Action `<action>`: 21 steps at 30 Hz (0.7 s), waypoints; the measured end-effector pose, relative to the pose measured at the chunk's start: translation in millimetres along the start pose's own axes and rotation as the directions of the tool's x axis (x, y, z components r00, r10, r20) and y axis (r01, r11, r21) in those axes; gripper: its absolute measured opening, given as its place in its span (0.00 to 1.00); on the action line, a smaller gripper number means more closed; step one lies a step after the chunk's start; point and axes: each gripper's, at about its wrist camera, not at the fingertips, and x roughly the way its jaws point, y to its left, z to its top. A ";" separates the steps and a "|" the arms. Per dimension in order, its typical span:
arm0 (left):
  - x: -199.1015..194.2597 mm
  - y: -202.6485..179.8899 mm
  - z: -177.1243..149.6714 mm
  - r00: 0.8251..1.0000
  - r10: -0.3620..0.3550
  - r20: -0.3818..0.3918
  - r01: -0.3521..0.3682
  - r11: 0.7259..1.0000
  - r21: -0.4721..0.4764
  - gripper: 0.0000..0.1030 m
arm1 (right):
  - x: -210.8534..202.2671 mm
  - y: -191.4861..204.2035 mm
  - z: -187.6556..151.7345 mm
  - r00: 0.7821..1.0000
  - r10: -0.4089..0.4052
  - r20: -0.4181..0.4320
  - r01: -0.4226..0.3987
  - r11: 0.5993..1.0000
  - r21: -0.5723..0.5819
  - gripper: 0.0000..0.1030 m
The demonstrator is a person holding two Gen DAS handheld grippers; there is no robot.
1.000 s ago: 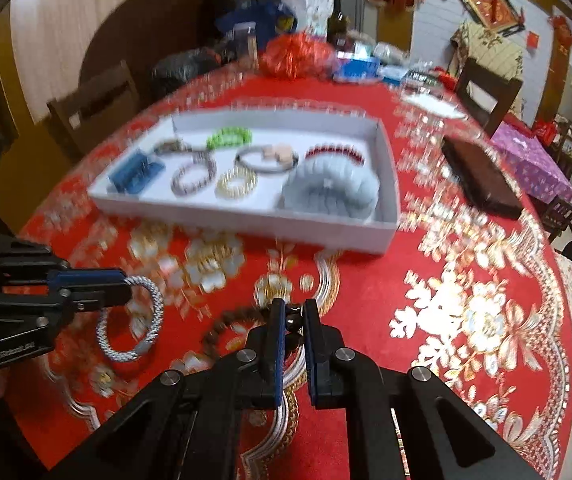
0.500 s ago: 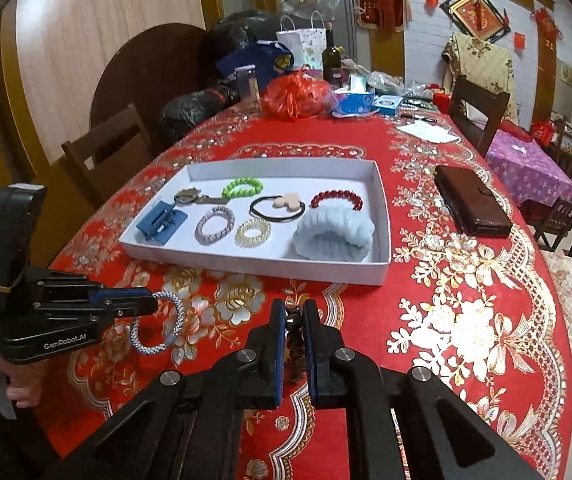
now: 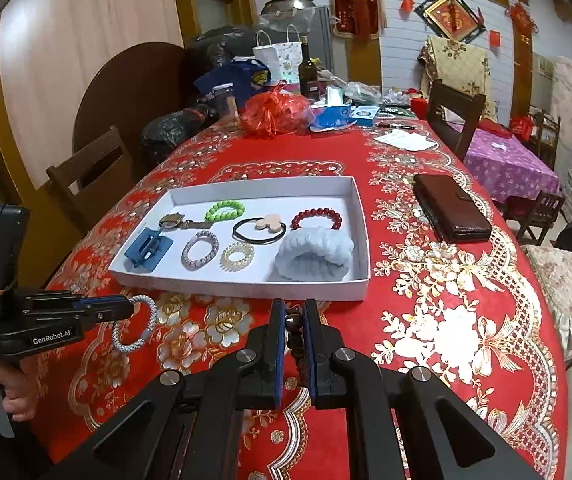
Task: Organize jewelry
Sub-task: 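Lift and hold both bracelets above the tablecloth beside the tray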
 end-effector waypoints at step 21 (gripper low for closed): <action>-5.4 0.7 1.0 0.998 0.062 0.030 -0.062 0.998 0.004 0.05 | 3.4 14.0 -0.4 0.999 -0.038 0.001 0.038 0.998 -0.051 0.08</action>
